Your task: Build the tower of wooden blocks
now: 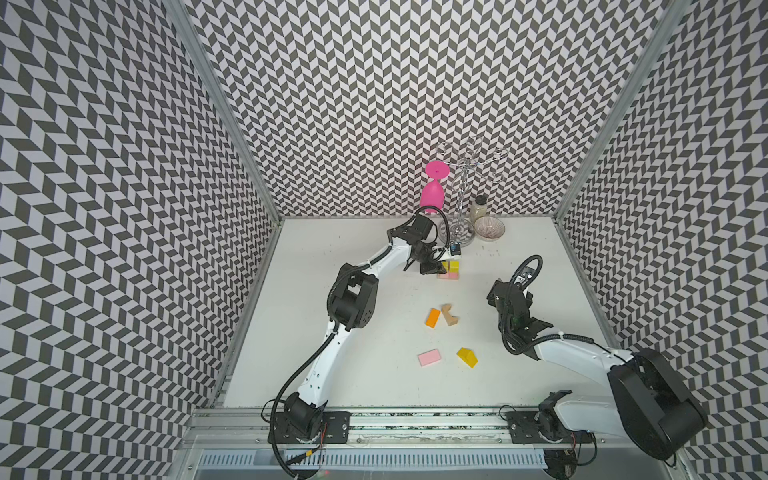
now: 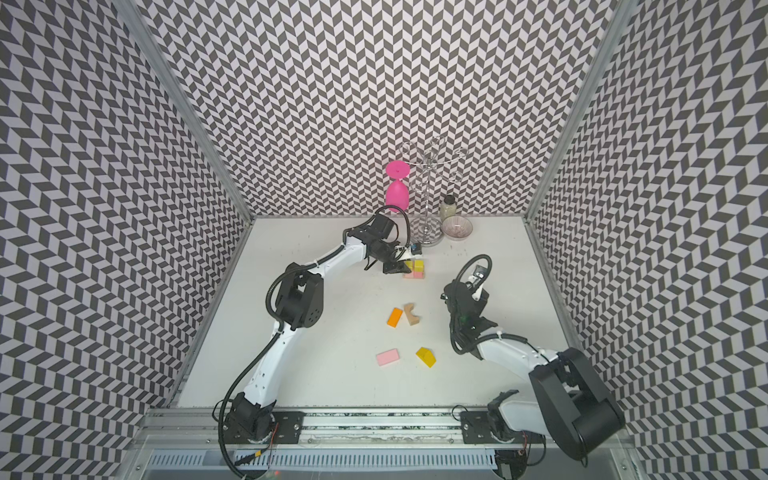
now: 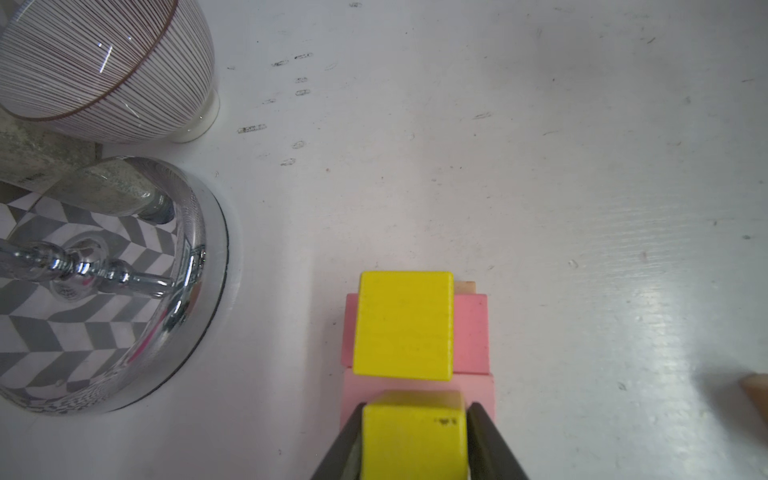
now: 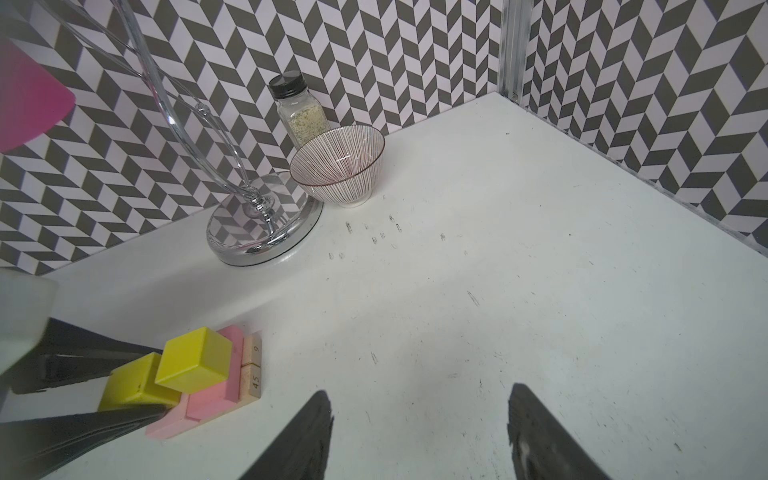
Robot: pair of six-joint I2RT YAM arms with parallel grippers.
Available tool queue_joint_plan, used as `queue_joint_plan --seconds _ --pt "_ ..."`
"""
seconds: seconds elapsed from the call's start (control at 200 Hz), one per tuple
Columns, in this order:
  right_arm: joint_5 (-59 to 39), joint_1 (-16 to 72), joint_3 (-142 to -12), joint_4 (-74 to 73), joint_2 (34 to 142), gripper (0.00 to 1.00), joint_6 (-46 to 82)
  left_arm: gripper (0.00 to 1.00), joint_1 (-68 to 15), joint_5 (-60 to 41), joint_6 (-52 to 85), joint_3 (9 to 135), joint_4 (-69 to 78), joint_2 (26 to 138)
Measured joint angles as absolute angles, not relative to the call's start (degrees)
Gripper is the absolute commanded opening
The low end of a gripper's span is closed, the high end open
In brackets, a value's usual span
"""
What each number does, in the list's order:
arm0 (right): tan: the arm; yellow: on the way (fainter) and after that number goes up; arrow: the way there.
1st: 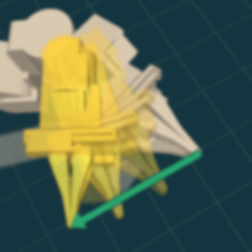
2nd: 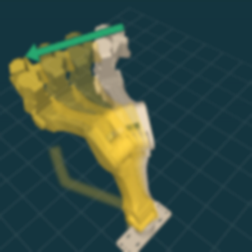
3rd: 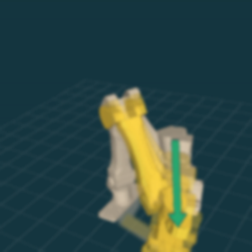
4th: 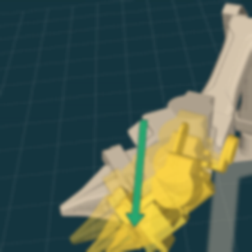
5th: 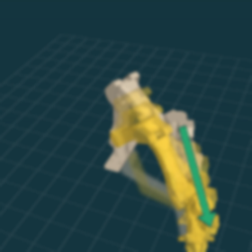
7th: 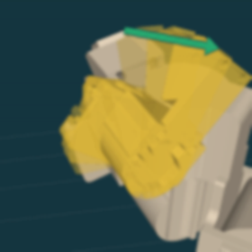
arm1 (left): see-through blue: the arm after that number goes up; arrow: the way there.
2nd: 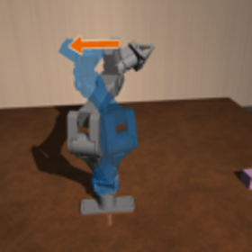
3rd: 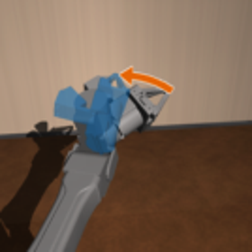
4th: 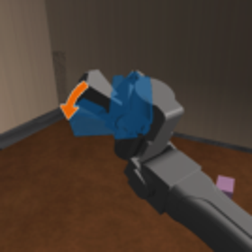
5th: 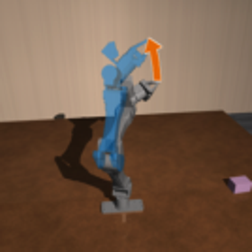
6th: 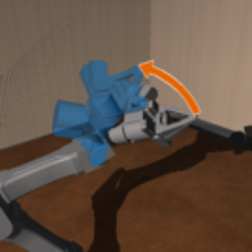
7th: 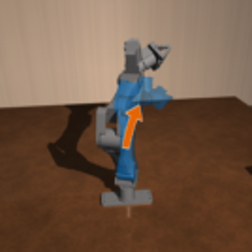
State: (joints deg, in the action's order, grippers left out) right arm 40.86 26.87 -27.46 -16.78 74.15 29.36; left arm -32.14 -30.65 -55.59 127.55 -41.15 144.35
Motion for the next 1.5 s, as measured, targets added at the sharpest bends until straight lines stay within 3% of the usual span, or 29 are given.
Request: queue_joint_plan --seconds 0.526,0.571,0.581,0.586,0.591,0.611,0.821,0.997,1.157,1.397,1.497 --pt "40.9 26.9 -27.4 -16.8 74.1 0.66 29.3 0.46 -32.2 -29.8 -55.2 127.5 -40.2 144.4" --pt "40.9 26.9 -27.4 -16.8 74.1 0.66 29.3 0.57 -32.2 -29.9 -55.0 127.5 -40.2 144.4" --pt "40.9 26.9 -27.4 -16.8 74.1 0.66 29.3 0.70 -32.2 -29.9 -55.0 127.5 -40.2 144.4" --pt "40.9 26.9 -27.4 -16.8 74.1 0.66 29.3 0.84 -32.2 -29.9 -55.2 127.5 -40.2 144.4" --pt "40.9 26.9 -27.4 -16.8 74.1 0.66 29.3 0.91 -32.2 -29.9 -55.2 127.5 -40.2 144.4" --pt "40.9 26.9 -27.4 -16.8 74.1 0.66 29.3 0.99 -32.2 -29.9 -54.6 127.5 -40.2 144.4" --pt "40.9 26.9 -27.4 -16.8 74.1 0.67 29.4 1.00 -32.3 -31.6 -54.3 126.1 -39.6 142.3" --pt "41.4 26.9 -27.4 -16.8 74.1 0.68 29.5 1.00 -33.3 -32.1 -54.1 117.7 -37.4 132.5" --pt "41.8 26.9 -27.4 -16.8 74.2 0.65 29.6 1.00 -35.2 -30.2 -47.7 104.2 -27.5 117.8" --pt "41.8 26.9 -27.7 -16.8 75.2 0.63 29.5 1.00 -33.6 -9.7 -22.7 58.5 14.7 80.1" --pt "41.8 26.9 -28.6 -16.7 76.6 0.63 29.4 1.00 -31.8 -4.9 -16.5 46.0 27.5 70.4"
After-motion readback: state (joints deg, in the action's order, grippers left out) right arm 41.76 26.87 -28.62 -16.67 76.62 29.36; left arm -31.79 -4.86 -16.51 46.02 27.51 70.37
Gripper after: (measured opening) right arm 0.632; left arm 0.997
